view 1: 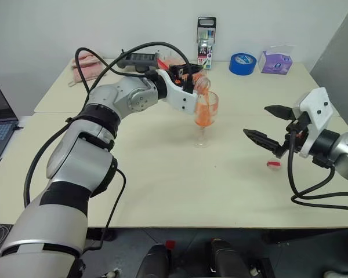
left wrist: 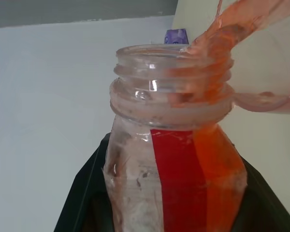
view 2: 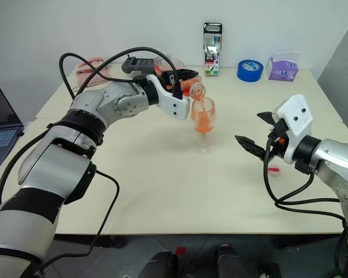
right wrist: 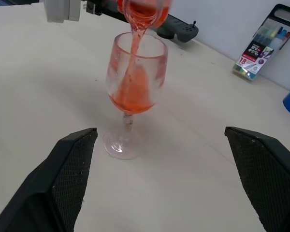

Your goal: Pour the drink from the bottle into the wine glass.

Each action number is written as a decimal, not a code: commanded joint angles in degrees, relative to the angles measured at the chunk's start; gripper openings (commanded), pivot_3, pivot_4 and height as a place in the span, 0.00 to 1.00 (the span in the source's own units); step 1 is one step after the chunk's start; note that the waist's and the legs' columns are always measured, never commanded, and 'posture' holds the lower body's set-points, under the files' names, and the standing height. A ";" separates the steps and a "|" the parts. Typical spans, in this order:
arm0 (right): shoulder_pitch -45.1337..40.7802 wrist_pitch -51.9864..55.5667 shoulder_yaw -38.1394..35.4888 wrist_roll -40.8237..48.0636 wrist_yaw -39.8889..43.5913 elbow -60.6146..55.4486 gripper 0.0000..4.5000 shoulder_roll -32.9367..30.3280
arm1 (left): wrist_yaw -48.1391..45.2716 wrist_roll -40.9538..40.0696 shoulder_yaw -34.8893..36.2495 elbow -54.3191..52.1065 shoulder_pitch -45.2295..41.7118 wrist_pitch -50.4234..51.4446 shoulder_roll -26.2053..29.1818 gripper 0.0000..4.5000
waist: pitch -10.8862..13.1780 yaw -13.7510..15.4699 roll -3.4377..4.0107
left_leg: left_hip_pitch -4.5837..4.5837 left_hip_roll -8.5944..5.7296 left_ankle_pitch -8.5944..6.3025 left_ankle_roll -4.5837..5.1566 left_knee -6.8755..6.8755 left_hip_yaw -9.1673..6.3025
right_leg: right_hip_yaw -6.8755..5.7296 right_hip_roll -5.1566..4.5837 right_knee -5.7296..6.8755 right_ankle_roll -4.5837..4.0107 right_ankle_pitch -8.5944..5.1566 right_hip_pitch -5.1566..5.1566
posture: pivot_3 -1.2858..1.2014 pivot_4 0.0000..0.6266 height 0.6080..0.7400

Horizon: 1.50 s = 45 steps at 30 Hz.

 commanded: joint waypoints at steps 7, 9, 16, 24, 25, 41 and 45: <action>-0.53 -1.84 -0.84 -0.64 0.08 -0.75 1.00 -0.21 | 0.37 -0.12 0.20 0.33 -3.07 0.17 0.67 0.40 | 0.00 0.00 0.00 | 0.00 0.00 0.00 0.00 0.01 0.00 | 0.00 0.00 0.02 0.00 0.00 0.00 | 0.52 0.24 1.00; -0.42 -1.69 -0.85 -0.53 -0.06 -0.97 1.00 -0.14 | 0.35 -0.16 0.23 0.63 -3.20 0.26 0.57 0.40 | 0.00 0.00 0.00 | 0.01 0.00 0.00 0.00 0.02 0.00 | 0.00 0.00 0.03 0.00 0.00 0.00 | 0.52 0.24 1.00; 0.05 -1.53 -1.41 -0.43 -0.55 -1.33 1.00 -0.07 | 0.58 0.09 -0.11 1.28 -3.74 0.35 0.06 0.40 | 0.00 0.00 0.00 | 0.00 0.00 0.00 0.00 0.03 -0.01 | 0.00 0.00 0.03 0.00 0.01 0.00 | 0.52 0.24 1.00; 0.83 -1.54 -1.54 -0.01 -0.73 -1.93 1.00 -0.07 | 0.29 -0.45 -0.11 1.53 -3.91 0.10 -0.25 0.40 | 0.00 0.00 0.00 | 0.01 0.00 0.00 0.00 0.03 0.00 | 0.00 0.00 0.05 0.00 0.01 0.00 | 0.52 0.24 1.00; 0.81 -1.52 -1.52 0.07 -0.63 -1.89 1.00 -0.11 | 0.18 -0.56 -0.05 1.56 -3.89 0.08 -0.28 0.40 | 0.00 0.00 0.00 | 0.01 0.00 0.00 0.00 0.03 0.00 | 0.00 0.00 0.05 0.00 0.01 0.00 | 0.52 0.24 1.00; -3.45 -1.59 -1.10 0.94 0.40 -0.09 1.00 0.04 | -26.21 -26.03 16.21 1.87 1.77 6.49 -5.42 0.40 | -0.01 -0.20 0.01 | 0.03 0.00 0.00 0.00 0.06 0.01 | 0.01 0.01 0.11 -0.01 0.01 0.00 | 0.52 0.24 1.00; -8.90 -1.61 -1.74 3.04 -0.22 2.09 1.00 2.54 | -32.18 -34.65 22.80 -0.27 4.17 14.03 -6.25 0.40 | -0.01 -0.62 0.01 | 0.04 0.01 0.00 0.01 0.07 0.00 | 0.00 0.01 0.12 -0.02 0.02 0.00 | 0.52 0.24 1.00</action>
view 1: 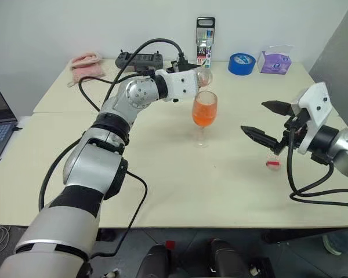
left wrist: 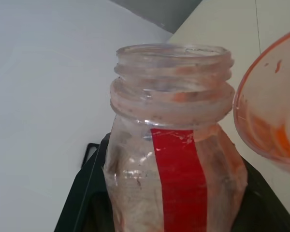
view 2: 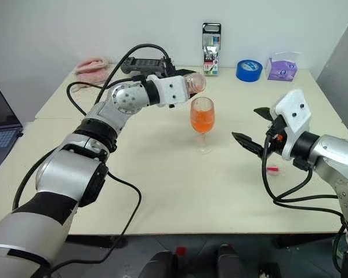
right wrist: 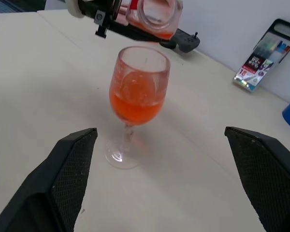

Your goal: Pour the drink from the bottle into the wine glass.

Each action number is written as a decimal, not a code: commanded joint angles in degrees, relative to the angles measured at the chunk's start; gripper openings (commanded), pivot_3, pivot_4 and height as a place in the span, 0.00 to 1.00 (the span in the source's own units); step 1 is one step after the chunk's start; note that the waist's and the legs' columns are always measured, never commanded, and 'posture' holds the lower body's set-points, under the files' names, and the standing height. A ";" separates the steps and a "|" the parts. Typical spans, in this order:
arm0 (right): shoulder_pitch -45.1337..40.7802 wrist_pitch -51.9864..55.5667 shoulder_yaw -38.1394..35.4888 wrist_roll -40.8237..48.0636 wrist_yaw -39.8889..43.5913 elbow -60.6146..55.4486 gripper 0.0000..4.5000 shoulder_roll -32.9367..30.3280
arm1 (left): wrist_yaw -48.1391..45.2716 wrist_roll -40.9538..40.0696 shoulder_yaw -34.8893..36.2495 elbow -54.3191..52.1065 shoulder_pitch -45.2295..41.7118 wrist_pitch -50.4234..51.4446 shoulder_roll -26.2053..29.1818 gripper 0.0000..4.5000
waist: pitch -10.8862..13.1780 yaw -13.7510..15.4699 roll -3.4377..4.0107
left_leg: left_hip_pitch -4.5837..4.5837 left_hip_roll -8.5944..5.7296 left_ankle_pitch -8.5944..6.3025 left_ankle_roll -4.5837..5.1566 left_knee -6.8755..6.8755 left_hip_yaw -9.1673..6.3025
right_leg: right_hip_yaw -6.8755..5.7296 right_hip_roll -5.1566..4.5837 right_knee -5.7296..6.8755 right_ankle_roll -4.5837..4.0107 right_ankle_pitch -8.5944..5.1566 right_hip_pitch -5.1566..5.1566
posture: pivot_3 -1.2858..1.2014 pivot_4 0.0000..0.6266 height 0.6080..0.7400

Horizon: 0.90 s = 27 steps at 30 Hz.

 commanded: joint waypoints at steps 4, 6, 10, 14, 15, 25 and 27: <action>-9.63 0.45 -1.87 4.75 -1.70 2.94 1.00 3.84 | -4.68 -15.96 13.08 -9.37 4.01 17.59 0.08 0.40 | 0.00 -0.83 0.01 | 0.01 0.02 0.00 0.00 0.00 -0.05 | -0.03 0.00 0.07 0.00 0.00 -0.01 | 0.52 0.24 1.00; -13.60 2.58 -0.47 6.76 -3.41 4.45 1.00 6.17 | -2.08 -19.40 16.65 -14.18 7.28 25.14 0.37 0.40 | -0.01 -0.96 0.02 | 0.01 0.03 0.00 0.00 0.00 -0.07 | -0.04 0.00 0.07 0.00 0.00 -0.02 | 0.52 0.24 1.00; -19.47 6.71 5.88 7.72 -4.75 5.62 1.00 10.99 | 6.98 -24.75 23.53 -25.71 16.73 36.71 -0.49 0.40 | -0.04 -1.48 0.07 | 0.09 0.12 0.00 0.00 -0.01 -0.07 | 0.02 0.00 0.23 -0.01 0.00 -0.09 | 0.52 0.24 1.00; -22.18 8.82 10.44 7.16 -5.36 6.30 1.00 14.34 | 12.23 -25.65 25.61 -34.12 24.42 41.32 -0.72 0.40 | -0.04 -1.28 0.07 | -0.01 0.12 0.01 -0.02 0.02 -0.12 | 0.00 -0.04 0.53 0.06 -0.04 -0.28 | 0.52 0.24 1.00; -22.73 8.72 12.06 6.51 -5.06 6.35 1.00 15.10 | 14.02 -25.27 25.97 -36.71 26.53 42.36 -0.73 0.40 | -0.04 -1.20 0.07 | -0.01 0.12 0.01 -0.02 0.03 -0.09 | 0.04 -0.07 0.56 0.06 -0.05 -0.32 | 0.52 0.24 1.00; -24.25 6.41 15.32 2.38 -1.03 9.60 1.00 15.41 | 20.10 -26.55 28.52 -45.77 34.10 48.80 -0.59 0.56 | -0.07 -0.48 0.03 | -0.13 0.01 0.02 -0.04 0.14 -0.06 | 0.04 -0.24 0.58 0.06 -0.05 -0.40 | 0.52 0.24 1.00; -24.35 6.21 15.48 1.84 -0.62 9.94 1.00 15.57 | 20.75 -26.71 28.75 -45.88 34.79 49.26 -0.46 0.68 | -0.07 -0.67 0.03 | -0.12 0.02 0.02 -0.04 0.12 -0.06 | 0.03 -0.22 0.58 0.06 -0.05 -0.41 | 0.52 0.24 1.00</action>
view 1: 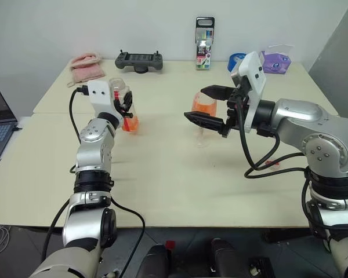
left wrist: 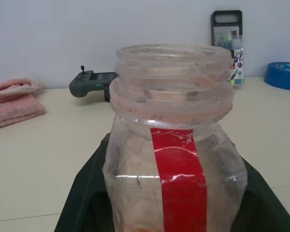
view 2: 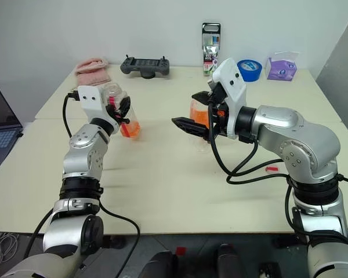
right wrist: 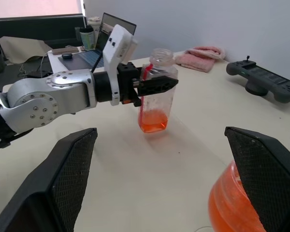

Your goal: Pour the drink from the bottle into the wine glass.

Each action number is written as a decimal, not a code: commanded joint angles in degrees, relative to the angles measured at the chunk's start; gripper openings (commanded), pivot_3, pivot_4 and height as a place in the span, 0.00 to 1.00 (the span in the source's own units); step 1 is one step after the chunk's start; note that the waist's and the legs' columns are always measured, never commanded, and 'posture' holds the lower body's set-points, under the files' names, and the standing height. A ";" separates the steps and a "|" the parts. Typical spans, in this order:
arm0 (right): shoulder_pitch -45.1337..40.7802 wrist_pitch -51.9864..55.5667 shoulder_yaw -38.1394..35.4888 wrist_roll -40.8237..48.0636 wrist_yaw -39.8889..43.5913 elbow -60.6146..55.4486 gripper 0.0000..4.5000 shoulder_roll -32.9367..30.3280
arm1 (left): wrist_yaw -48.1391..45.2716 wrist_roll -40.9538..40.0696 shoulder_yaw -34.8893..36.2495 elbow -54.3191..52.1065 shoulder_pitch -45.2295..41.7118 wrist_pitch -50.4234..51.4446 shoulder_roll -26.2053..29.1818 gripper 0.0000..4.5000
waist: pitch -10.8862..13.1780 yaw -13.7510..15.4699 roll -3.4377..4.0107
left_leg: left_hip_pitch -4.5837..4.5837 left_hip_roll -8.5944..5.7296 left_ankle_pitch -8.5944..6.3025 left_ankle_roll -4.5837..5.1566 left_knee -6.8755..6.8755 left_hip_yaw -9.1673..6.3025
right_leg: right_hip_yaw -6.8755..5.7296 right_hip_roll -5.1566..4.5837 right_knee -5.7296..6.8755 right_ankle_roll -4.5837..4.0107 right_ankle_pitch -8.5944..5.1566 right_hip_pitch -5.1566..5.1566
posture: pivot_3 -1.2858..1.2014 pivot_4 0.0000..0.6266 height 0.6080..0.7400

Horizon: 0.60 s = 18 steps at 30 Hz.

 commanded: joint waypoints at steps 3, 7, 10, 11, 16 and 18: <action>-1.88 -2.05 -0.38 -1.89 1.84 0.24 1.00 -0.10 | 1.77 -0.78 0.84 -2.81 0.58 0.91 0.77 0.89 | 0.00 -0.17 0.00 | 0.00 0.00 0.00 0.00 0.00 0.00 | -0.02 0.02 0.01 0.00 0.00 -0.01 | 0.52 0.24 1.00; -1.87 -2.02 -0.62 -2.61 2.54 0.32 1.00 -0.16 | 2.79 -0.90 1.06 -3.04 0.78 1.47 0.68 0.99 | 0.00 -0.16 0.00 | 0.00 0.01 0.00 0.00 -0.01 0.01 | -0.01 0.02 0.00 0.00 0.00 -0.01 | 0.52 0.24 1.00; -2.13 -2.16 -0.62 -3.02 2.79 0.62 1.00 -0.03 | 2.58 -0.60 0.53 -3.04 0.84 1.71 0.98 0.99 | 0.00 -0.16 0.00 | 0.00 0.01 0.00 0.00 -0.01 0.01 | -0.01 0.02 0.01 0.00 0.00 -0.01 | 0.52 0.24 1.00; -2.23 -2.37 -0.64 -3.17 2.95 0.80 1.00 -0.03 | 2.27 -0.51 0.17 -3.34 1.06 1.89 0.92 0.99 | 0.00 -0.16 0.00 | 0.00 0.01 0.00 0.00 -0.01 0.01 | -0.01 0.02 0.00 0.00 0.00 -0.01 | 0.52 0.24 1.00; -2.24 -3.30 -0.68 -4.08 4.06 1.41 1.00 -0.12 | 1.42 -0.54 -0.46 -5.21 2.28 2.58 0.90 0.99 | 0.00 -0.17 0.00 | 0.00 0.01 0.00 0.00 -0.02 0.01 | -0.01 0.02 0.00 0.00 0.00 -0.01 | 0.52 0.24 1.00; -2.04 -3.60 -0.70 -4.41 4.42 1.36 1.00 -0.05 | 0.61 -0.96 -0.62 -6.41 3.26 3.58 0.97 0.99 | 0.00 -0.18 0.00 | 0.01 0.01 0.00 0.00 -0.03 0.01 | -0.01 0.02 0.00 0.00 0.00 0.00 | 0.52 0.24 1.00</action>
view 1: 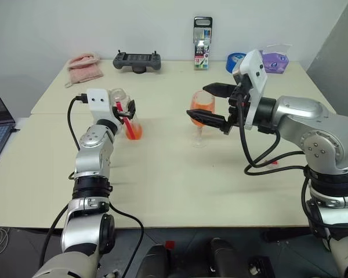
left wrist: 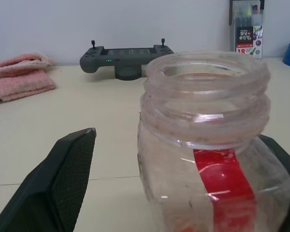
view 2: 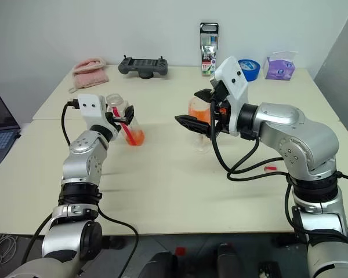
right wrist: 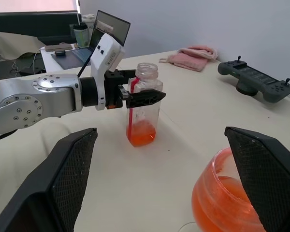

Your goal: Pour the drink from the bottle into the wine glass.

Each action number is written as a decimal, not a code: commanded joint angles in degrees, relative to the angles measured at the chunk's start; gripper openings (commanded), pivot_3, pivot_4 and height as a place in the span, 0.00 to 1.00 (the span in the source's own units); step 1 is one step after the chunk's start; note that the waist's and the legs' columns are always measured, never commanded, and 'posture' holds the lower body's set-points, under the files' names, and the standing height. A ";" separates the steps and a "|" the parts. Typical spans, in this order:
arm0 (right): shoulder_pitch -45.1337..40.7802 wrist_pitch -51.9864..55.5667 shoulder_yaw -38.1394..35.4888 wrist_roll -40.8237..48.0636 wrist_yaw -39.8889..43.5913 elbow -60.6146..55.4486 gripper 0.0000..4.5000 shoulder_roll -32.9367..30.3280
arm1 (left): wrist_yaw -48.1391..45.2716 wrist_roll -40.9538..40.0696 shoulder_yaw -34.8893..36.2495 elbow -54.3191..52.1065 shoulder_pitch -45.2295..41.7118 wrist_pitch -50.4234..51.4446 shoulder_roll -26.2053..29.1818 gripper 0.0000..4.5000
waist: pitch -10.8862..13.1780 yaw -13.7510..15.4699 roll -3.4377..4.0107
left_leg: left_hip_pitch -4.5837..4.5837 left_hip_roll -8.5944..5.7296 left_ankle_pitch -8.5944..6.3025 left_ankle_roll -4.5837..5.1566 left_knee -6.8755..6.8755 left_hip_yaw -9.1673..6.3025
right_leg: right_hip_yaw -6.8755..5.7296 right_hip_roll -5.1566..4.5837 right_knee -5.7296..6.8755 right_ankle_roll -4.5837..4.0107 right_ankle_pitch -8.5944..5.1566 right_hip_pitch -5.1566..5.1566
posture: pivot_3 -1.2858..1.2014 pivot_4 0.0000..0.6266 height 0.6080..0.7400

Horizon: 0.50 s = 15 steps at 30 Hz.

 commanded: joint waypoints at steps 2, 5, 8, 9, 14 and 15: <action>-1.33 -2.00 -0.67 -0.69 1.07 -0.77 1.00 0.06 | -2.73 -1.54 -0.74 -5.32 1.62 2.41 0.79 0.99 | 0.00 -0.01 0.00 | 0.00 0.00 0.00 0.00 0.00 0.00 | 0.00 0.00 0.00 0.00 0.00 0.00 | 0.52 0.24 1.00; -1.51 -2.67 -0.31 -1.33 1.37 -0.14 1.00 0.45 | -2.68 -1.13 -0.86 -6.52 2.29 3.05 0.70 0.99 | 0.00 -0.02 0.00 | 0.00 0.01 0.00 0.00 -0.01 0.00 | 0.00 0.00 -0.01 0.00 0.00 0.00 | 0.52 0.24 1.00; -1.39 -4.42 -0.29 -2.81 1.38 1.37 1.00 0.69 | -0.03 1.14 -1.80 -6.32 2.49 2.59 0.60 0.99 | 0.00 -0.01 0.00 | 0.00 0.00 0.00 0.00 -0.01 0.00 | -0.01 0.00 -0.02 0.00 0.00 0.00 | 0.52 0.24 1.00; -1.23 -4.75 -0.54 -3.14 1.16 1.65 1.00 0.80 | 0.28 1.14 -1.86 -6.73 2.71 2.82 0.22 0.99 | 0.00 0.00 0.00 | 0.01 -0.01 0.00 0.00 -0.01 0.01 | 0.00 0.00 -0.02 0.00 0.00 0.00 | 0.52 0.24 1.00; -0.79 -6.04 -0.82 -4.21 1.62 2.54 1.00 0.65 | 0.06 3.00 -4.19 -8.27 4.19 1.64 0.57 0.99 | 0.00 0.00 0.00 | 0.01 0.01 0.00 0.00 -0.02 0.01 | 0.01 0.00 -0.03 0.00 0.00 0.00 | 0.52 0.24 1.00; -0.75 -6.30 -0.76 -4.48 1.78 2.75 1.00 0.63 | -0.25 2.71 -4.31 -8.67 4.44 1.62 0.42 0.99 | 0.00 0.00 0.00 | 0.01 0.00 0.00 0.00 -0.03 0.01 | 0.02 0.00 -0.03 0.00 0.00 0.00 | 0.52 0.24 1.00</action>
